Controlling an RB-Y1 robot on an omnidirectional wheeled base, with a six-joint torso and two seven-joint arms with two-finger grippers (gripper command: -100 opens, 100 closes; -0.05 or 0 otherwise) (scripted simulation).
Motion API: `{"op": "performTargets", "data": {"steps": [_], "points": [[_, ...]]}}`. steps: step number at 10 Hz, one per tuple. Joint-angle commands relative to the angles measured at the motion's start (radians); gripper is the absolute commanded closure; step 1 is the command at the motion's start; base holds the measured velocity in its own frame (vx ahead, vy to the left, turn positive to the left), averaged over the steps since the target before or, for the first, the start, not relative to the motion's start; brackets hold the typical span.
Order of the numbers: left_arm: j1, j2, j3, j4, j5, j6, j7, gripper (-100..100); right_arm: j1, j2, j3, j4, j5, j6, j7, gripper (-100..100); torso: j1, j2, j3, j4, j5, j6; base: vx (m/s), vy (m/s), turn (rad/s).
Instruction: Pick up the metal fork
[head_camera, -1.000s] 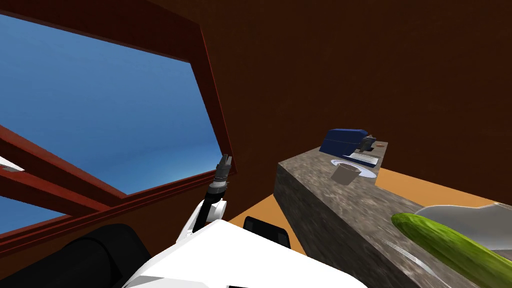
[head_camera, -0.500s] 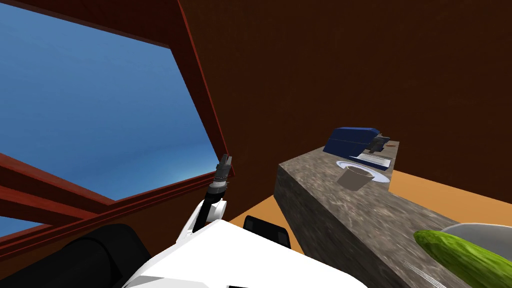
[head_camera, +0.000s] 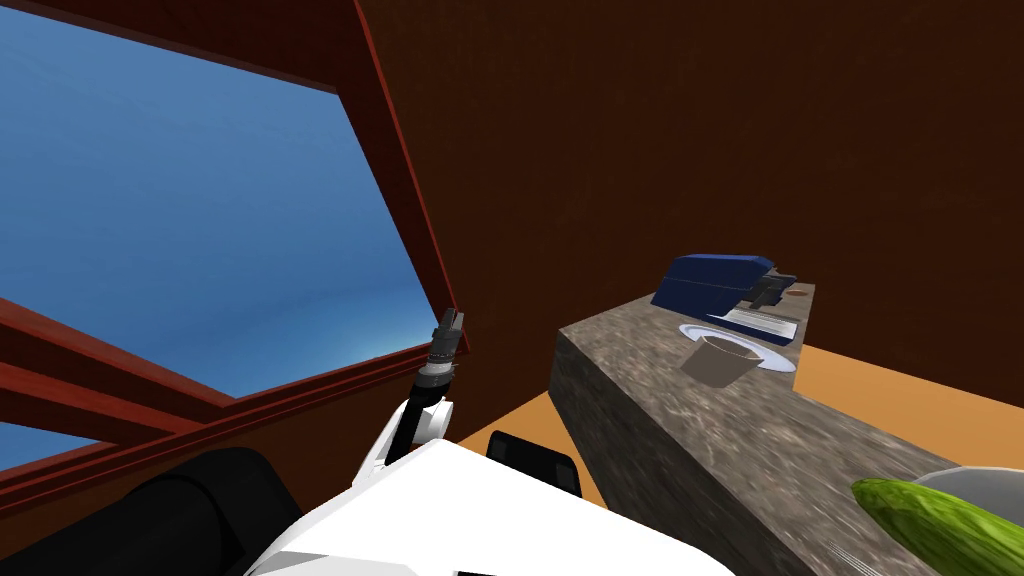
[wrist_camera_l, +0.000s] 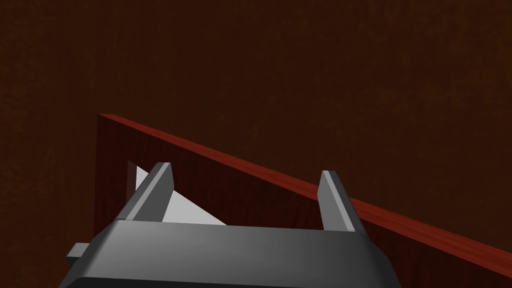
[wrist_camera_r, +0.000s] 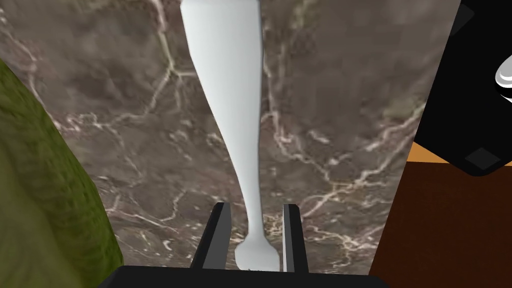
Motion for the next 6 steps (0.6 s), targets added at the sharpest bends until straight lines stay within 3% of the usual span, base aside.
{"op": "performTargets", "data": {"steps": [1,3,4,5,6], "points": [[0.000,0.000,0.000,0.000,0.000,0.000,0.000,0,0.000,0.000,0.000,0.000,0.000,0.000,0.000,100,0.000,0.000,0.000,0.000,0.000,0.000,0.000,0.000,0.000],[0.000,0.000,0.000,0.000,0.000,0.000,0.000,0,0.000,0.000,0.000,0.000,0.000,0.000,0.000,100,0.000,0.000,0.000,0.000,0.000,0.000,0.000,0.000,0.000],[0.000,0.000,0.000,0.000,0.000,0.000,0.000,0,0.000,0.000,0.000,0.000,0.000,0.000,0.000,0,0.000,0.000,0.000,0.000,0.000,0.000,0.000,0.000,0.000],[0.000,0.000,0.000,0.000,0.000,0.000,0.000,0,-0.004,-0.031,-0.005,-0.010,-0.007,-0.013,-0.011,100,-0.001,0.000,0.000,0.000,0.000,0.000,-0.018,0.007,-0.121],[0.000,0.000,0.000,0.000,0.000,0.000,0.000,0,-0.005,-0.046,-0.008,-0.016,-0.010,-0.019,-0.015,100,0.000,0.001,0.001,0.000,0.001,0.001,-0.036,0.011,-0.098]]}}
